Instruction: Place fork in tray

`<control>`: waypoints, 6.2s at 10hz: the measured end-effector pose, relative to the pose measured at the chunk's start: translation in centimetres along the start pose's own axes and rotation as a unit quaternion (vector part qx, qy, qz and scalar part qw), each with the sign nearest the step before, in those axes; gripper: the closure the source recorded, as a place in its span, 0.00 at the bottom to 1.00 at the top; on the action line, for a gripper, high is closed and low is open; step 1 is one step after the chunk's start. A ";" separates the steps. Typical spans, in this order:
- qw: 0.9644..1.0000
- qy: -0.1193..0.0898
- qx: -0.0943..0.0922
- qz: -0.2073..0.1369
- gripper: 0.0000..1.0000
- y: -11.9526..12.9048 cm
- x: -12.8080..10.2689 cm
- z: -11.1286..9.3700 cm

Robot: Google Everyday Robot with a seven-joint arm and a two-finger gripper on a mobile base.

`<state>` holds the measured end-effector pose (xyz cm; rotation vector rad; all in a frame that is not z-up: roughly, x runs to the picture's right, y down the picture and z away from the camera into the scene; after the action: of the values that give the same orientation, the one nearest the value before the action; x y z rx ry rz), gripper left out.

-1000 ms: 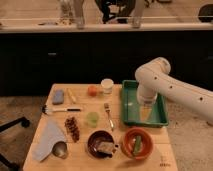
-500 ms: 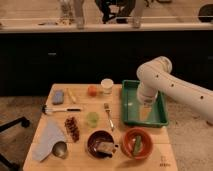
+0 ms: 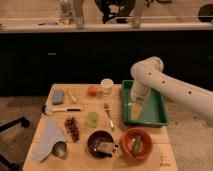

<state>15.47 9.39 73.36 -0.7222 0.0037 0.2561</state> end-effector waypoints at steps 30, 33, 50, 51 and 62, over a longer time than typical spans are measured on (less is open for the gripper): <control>0.882 -0.045 0.094 0.459 0.20 2.1 -10.6 5.1; 0.882 -0.047 0.085 0.461 0.20 1.0 -10.6 6.1; 0.907 -0.011 0.057 0.418 0.20 -2.1 -14.8 9.5; 0.906 -0.011 0.057 0.419 0.20 -2.2 -14.6 9.5; 0.901 -0.022 0.050 0.431 0.20 -3.9 -16.6 10.9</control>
<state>-0.65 9.88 85.68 -0.5730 0.2997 1.1149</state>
